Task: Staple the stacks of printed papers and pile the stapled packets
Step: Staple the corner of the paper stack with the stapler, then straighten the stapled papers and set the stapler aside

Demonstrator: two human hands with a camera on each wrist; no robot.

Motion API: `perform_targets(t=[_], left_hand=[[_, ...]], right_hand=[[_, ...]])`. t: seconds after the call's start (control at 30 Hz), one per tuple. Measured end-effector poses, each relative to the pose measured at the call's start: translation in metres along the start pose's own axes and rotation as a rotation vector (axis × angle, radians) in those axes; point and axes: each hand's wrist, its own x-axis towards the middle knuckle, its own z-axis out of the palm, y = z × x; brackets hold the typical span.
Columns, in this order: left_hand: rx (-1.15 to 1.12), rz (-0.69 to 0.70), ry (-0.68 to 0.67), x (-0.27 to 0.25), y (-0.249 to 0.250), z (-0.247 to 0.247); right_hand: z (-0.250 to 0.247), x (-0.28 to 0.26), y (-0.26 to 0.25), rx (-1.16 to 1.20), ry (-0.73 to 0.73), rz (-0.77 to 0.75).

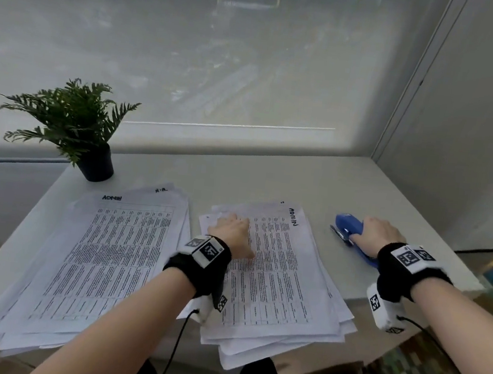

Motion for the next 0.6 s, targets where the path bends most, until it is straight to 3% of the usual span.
perform_targets(t=[0.13, 0.2, 0.3, 0.6], left_hand=[[-0.037, 0.019, 0.006, -0.003, -0.009, 0.004], [-0.045, 0.027, 0.018, -0.004, -0.010, 0.004], [-0.044, 0.024, 0.022, -0.005, -0.010, 0.004], [-0.043, 0.017, 0.031, -0.004, -0.011, 0.006]], right_hand=[[0.000, -0.003, -0.006, -0.080, 0.098, -0.014], [0.000, -0.005, -0.019, -0.215, 0.196, -0.149], [0.004, -0.006, -0.040, -0.357, 0.170, -0.316], [0.015, 0.002, -0.060, -0.375, 0.124, -0.206]])
